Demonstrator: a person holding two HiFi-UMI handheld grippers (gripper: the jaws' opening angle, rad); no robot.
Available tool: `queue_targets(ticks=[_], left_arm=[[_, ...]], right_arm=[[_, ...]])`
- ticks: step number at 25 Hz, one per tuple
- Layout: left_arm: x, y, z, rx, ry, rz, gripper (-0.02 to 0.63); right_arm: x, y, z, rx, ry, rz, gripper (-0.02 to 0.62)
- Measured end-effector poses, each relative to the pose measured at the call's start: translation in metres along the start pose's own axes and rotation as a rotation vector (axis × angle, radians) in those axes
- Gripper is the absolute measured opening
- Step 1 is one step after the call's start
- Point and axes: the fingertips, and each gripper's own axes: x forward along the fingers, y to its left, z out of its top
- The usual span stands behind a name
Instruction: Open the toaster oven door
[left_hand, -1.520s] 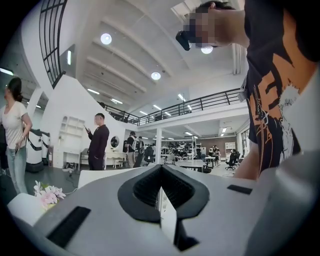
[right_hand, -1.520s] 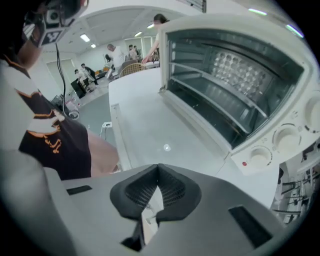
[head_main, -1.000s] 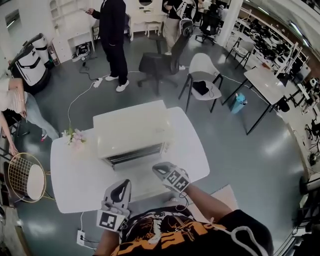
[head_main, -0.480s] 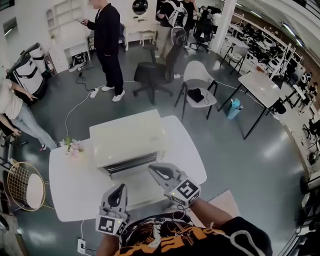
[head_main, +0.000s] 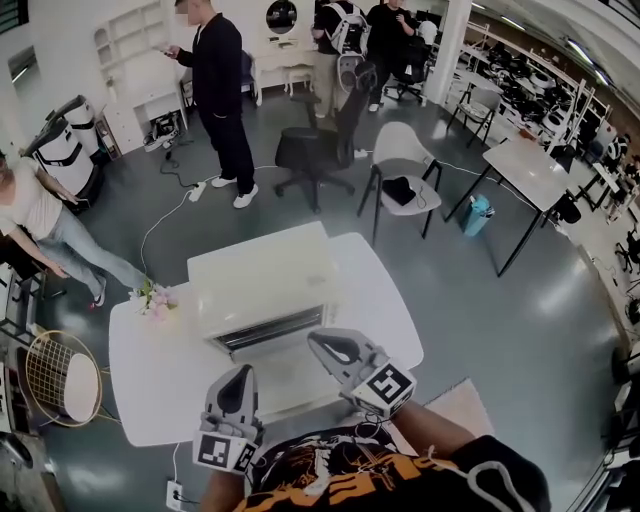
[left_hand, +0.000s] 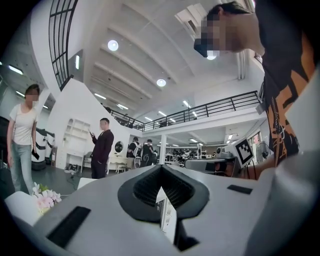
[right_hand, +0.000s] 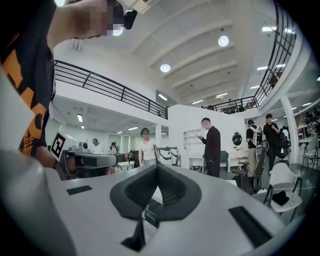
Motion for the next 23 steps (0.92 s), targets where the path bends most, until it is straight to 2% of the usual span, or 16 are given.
queue_targets(ticks=[23], left_arm=[[0.0009, -0.0038, 0.0055, 0.014, -0.009, -0.053, 0.021]], right_arm=[[0.0086, 0.0092, -0.0057, -0.022, 0.015, 0.014, 0.014]])
